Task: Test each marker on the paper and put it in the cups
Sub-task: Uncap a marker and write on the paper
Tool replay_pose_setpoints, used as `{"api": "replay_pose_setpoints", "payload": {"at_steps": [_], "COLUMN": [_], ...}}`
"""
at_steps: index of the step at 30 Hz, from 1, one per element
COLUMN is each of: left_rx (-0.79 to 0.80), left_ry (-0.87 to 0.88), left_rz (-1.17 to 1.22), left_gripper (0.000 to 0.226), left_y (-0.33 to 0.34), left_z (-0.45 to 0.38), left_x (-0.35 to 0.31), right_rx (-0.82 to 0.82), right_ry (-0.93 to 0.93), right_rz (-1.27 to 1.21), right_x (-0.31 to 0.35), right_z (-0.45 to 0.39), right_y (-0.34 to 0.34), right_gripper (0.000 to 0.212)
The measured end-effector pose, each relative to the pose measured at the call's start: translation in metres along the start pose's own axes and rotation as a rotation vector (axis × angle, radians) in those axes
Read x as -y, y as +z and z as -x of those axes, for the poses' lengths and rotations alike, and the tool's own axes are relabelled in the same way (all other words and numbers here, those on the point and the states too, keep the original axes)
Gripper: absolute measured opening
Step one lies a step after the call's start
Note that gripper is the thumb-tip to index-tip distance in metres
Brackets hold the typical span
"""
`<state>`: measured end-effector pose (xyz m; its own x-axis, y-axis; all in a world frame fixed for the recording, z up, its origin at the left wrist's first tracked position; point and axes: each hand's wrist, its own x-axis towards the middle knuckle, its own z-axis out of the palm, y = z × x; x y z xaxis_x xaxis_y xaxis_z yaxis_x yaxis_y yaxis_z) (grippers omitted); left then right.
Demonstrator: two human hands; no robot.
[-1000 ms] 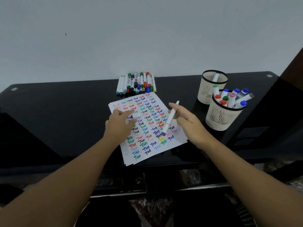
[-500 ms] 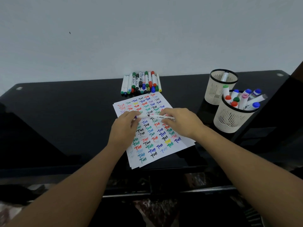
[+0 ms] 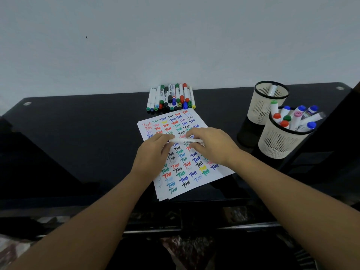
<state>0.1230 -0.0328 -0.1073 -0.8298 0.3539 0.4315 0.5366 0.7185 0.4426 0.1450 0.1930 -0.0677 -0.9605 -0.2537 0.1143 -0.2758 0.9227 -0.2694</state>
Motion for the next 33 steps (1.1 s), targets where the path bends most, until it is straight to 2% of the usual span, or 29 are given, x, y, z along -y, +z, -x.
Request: {"api": "replay_pose_setpoints", "payload": {"at_steps": [8, 14, 18, 20, 26, 33], "left_rx": [-0.005, 0.08, 0.198, 0.279, 0.294, 0.314], "left_ry": [-0.053, -0.206, -0.159, -0.168, -0.194, -0.211], "left_rz": [0.051, 0.12, -0.174, -0.225, -0.235, -0.249], "left_gripper": [0.043, 0.073, 0.079, 0.084, 0.084, 0.085], "left_y": [0.0, -0.003, 0.006, 0.007, 0.007, 0.008], "left_z": [0.004, 0.0, -0.005, -0.007, -0.008, -0.009], "left_x": [-0.006, -0.009, 0.001, 0.002, 0.003, 0.003], "right_rx": [0.054, 0.056, 0.075, 0.073, 0.056, 0.04], "right_ry": [-0.127, -0.089, -0.033, -0.007, 0.004, -0.002], "right_rz": [0.081, -0.021, -0.078, -0.12, -0.164, -0.222], "right_x": [0.006, 0.009, 0.005, 0.004, 0.006, 0.007], "right_z": [0.001, -0.001, -0.003, -0.003, -0.004, -0.005], "right_y": [0.0, -0.001, -0.002, -0.004, -0.005, -0.003], "right_gripper": [0.051, 0.057, 0.058, 0.057, 0.048, 0.047]}}
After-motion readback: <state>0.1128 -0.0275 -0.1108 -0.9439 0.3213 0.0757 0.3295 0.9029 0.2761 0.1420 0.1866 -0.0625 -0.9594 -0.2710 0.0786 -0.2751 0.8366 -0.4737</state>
